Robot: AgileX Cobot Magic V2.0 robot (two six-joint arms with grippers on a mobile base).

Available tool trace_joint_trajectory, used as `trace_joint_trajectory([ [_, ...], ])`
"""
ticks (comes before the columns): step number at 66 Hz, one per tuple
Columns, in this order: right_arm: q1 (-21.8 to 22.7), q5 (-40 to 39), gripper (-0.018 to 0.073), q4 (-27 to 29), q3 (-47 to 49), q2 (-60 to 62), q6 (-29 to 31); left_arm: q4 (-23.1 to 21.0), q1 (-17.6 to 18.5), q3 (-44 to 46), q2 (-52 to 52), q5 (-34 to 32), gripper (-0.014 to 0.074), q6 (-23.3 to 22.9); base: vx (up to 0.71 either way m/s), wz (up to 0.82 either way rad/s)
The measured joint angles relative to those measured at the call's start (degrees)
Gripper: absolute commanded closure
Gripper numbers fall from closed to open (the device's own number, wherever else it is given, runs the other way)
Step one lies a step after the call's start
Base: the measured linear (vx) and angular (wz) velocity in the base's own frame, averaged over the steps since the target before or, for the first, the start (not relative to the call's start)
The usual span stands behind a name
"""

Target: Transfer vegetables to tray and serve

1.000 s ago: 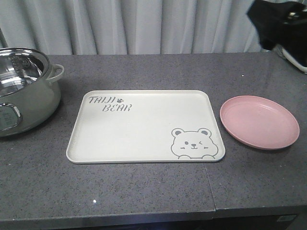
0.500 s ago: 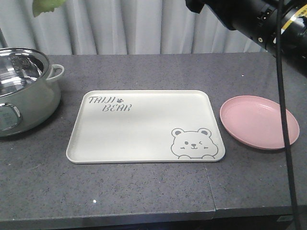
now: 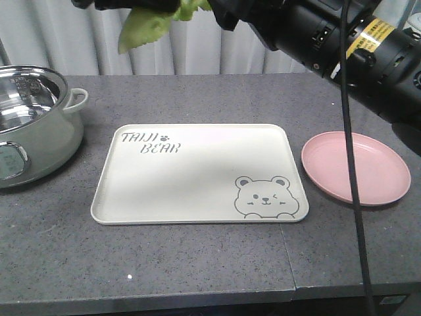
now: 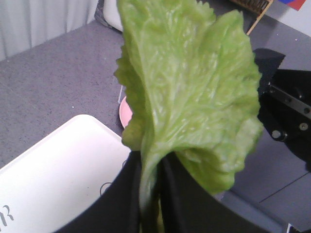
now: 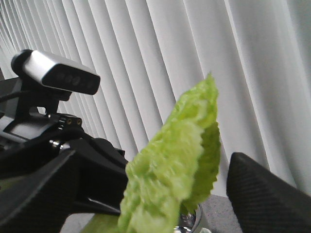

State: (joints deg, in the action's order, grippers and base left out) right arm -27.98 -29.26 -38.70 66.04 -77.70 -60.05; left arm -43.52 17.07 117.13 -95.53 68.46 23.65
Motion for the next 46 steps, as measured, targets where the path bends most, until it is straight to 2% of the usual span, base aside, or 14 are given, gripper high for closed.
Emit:
trace_joint_trajectory([
  [9,0.0,-1.1,0.0003,0.5,0.1,-1.3,0.0,0.2,1.6,-0.1,-0.7,-0.1,0.0603,0.4,0.00,0.00],
  [15,0.0,-2.2,0.0099,0.5,0.1,-1.6,0.0,0.2,1.8,-0.1,-0.7,-0.1,0.0603,0.8,0.00,0.00],
  [31,0.0,-2.7,0.0577,0.5,0.2,-1.6,0.3,0.2,1.8,-0.1,-0.7,0.0,0.0603,1.1,0.00,0.00],
  [46,0.0,-1.4,0.0569,0.6,0.2,-1.5,1.4,0.5,1.8,-0.1,-0.7,0.3,0.0559,1.1,0.00,0.00],
])
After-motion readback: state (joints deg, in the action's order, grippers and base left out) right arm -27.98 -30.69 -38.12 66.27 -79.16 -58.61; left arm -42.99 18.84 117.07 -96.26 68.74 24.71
